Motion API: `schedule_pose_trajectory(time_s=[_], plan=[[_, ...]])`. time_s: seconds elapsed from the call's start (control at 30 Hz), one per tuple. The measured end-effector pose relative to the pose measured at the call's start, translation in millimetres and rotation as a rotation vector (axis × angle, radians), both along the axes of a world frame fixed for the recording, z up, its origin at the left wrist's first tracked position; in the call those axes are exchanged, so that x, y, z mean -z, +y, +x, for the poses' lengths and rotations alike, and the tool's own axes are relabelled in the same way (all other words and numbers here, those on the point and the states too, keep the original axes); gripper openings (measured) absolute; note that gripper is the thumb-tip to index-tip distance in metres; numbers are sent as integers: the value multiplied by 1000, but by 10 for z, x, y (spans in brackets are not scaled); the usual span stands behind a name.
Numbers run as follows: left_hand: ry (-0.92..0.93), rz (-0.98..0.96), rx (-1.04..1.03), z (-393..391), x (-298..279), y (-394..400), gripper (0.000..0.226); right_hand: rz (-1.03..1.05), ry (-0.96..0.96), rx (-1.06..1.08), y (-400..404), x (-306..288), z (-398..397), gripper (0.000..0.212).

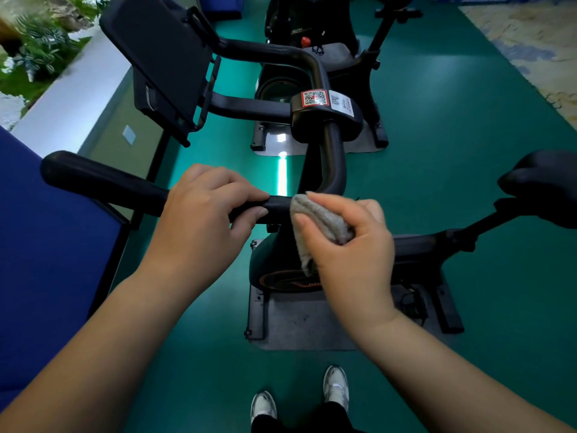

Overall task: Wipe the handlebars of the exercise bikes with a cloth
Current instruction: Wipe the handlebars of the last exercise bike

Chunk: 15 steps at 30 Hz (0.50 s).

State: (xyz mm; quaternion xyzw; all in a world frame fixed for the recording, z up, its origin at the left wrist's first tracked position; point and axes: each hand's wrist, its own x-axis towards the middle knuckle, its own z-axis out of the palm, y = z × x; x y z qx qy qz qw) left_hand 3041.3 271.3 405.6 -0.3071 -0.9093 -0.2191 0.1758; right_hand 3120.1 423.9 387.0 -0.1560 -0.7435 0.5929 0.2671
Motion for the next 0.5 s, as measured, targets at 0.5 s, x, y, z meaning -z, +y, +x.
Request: schedule_pose_trajectory(time_s=[0.5], plan=[[-11,1,25,-51,-34,7,14,171,92,-73,23,-1,-128,26]])
